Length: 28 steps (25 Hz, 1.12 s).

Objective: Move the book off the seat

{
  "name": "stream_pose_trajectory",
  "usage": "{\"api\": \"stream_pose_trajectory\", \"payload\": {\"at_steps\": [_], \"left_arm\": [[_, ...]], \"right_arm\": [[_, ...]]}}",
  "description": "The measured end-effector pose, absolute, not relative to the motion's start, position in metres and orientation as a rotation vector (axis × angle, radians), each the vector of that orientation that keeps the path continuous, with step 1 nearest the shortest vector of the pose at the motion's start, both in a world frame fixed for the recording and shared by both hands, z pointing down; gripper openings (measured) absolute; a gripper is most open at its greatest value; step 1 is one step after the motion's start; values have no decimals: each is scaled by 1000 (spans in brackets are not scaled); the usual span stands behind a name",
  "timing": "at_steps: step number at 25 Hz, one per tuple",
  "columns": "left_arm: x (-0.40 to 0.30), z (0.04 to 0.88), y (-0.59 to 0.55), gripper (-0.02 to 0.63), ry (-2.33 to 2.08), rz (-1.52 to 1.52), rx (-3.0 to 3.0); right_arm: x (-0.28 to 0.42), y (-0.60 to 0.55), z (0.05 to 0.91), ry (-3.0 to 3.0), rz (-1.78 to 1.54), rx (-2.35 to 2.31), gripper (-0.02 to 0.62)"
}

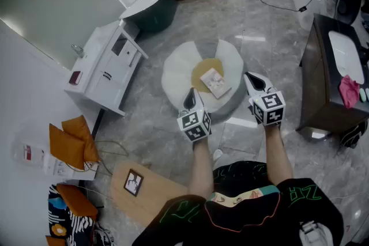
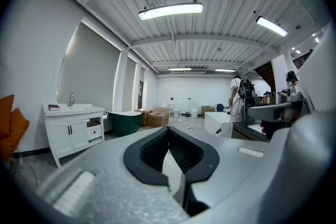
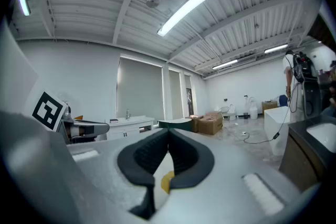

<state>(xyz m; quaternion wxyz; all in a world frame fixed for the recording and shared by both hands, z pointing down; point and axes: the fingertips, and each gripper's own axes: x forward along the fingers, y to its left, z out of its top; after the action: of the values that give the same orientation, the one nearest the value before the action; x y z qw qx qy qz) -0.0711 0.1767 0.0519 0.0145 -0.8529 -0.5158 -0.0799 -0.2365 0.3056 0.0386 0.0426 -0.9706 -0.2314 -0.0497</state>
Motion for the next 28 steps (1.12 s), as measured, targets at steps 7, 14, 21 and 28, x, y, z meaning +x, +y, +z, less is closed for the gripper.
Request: {"api": "stream_pose_trajectory", "payload": {"at_steps": [7, 14, 21, 28], "left_arm": [[-62, 44, 174, 11, -1635, -243, -2647], [-44, 43, 168, 11, -1602, -231, -2648], [-19, 39, 166, 11, -1601, -231, -2655], [13, 92, 146, 11, -1539, -429, -2683]], "right_arm": [[-227, 306, 29, -752, -101, -2977, 3], [-215, 317, 23, -763, 1, -2932, 3], [-191, 329, 18, -744, 59, -2860, 3], [-167, 329, 61, -666, -11, -2767, 3]]}}
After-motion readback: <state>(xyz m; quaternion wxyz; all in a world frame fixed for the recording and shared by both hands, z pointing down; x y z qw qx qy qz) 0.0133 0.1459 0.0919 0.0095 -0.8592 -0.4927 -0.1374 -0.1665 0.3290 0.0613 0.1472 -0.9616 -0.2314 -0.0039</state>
